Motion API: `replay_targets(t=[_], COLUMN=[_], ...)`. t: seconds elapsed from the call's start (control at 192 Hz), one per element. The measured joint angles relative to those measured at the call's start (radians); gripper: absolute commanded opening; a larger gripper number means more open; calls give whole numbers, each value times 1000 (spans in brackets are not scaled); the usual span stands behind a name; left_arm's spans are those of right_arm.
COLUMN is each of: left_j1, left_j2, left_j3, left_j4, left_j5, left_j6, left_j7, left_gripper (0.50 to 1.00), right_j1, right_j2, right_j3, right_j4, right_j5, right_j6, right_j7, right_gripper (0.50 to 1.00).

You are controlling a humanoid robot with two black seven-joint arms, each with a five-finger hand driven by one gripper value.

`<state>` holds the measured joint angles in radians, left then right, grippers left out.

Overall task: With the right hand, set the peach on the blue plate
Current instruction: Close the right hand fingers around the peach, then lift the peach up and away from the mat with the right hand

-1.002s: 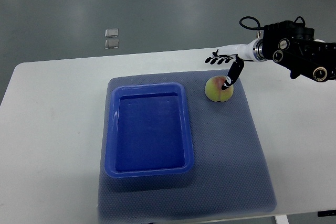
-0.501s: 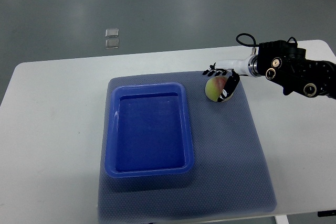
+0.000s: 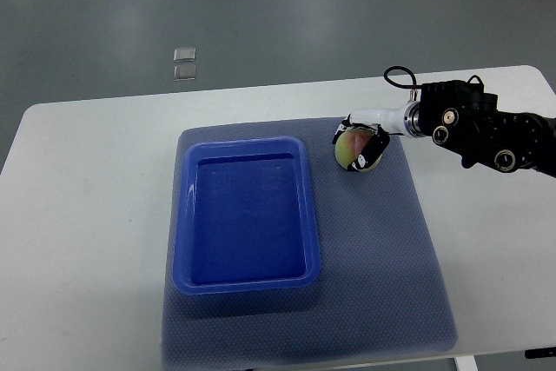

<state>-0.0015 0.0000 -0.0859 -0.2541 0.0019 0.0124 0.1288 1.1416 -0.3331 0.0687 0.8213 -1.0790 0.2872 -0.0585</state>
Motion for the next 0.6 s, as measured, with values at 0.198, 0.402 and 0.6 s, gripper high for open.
replay_targets(t=[0.198,0.402,0.6], left_j1=[0,0,0], left_j2=[0,0,0], left_j3=[0,0,0], left_j4=[0,0,-3], left_j5=[0,0,3], left_j6=[0,0,-2], left_j7=[0,0,0], left_gripper=[1000,1000,1000], right_j1=[185,407,494], right_j2=[-131,-329,-407], right_j3=[6,2,-3], right_j4=[129,342,442], right_j5=[30,161,211], right_j6=[86,177,197], right_j7=[2,-1,-5], right_gripper=[500,500,500])
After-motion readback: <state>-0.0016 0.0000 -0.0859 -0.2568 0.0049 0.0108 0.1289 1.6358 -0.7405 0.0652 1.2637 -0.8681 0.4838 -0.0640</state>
